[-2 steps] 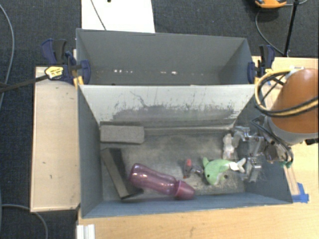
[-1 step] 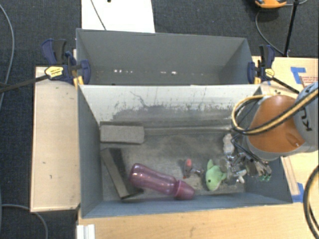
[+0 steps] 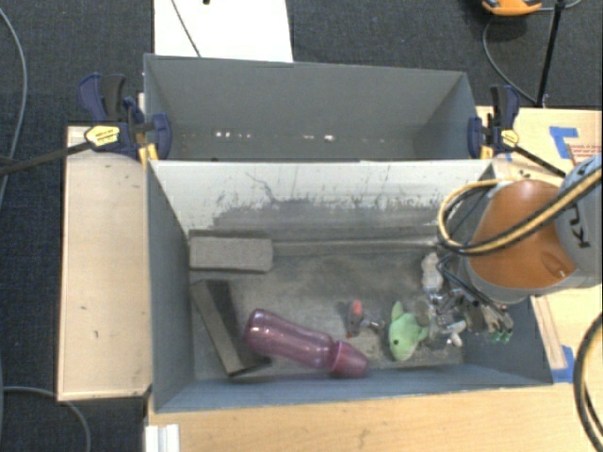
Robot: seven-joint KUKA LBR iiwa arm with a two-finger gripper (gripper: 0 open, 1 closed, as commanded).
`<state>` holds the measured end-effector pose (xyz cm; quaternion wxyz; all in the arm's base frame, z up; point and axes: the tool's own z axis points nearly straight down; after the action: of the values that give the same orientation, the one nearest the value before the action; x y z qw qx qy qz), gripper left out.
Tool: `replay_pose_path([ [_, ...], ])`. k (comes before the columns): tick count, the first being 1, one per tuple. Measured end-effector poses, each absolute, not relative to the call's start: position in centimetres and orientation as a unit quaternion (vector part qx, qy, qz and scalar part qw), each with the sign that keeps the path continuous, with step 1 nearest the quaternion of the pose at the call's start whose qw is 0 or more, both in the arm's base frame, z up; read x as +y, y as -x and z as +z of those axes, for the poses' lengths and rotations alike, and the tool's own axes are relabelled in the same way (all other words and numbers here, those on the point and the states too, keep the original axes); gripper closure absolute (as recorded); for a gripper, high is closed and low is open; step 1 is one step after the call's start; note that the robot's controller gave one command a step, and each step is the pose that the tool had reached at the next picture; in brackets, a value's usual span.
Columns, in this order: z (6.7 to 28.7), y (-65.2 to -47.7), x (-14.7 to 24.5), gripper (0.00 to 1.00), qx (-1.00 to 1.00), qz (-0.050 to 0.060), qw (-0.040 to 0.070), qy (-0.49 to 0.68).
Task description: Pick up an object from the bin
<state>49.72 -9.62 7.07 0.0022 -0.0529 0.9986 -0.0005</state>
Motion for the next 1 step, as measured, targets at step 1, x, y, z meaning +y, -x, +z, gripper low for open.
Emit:
replay_pose_path([
  [1, 8.61, -49.99, -9.13, 1.0, 0.999, 0.0, 0.003, 0.049],
])
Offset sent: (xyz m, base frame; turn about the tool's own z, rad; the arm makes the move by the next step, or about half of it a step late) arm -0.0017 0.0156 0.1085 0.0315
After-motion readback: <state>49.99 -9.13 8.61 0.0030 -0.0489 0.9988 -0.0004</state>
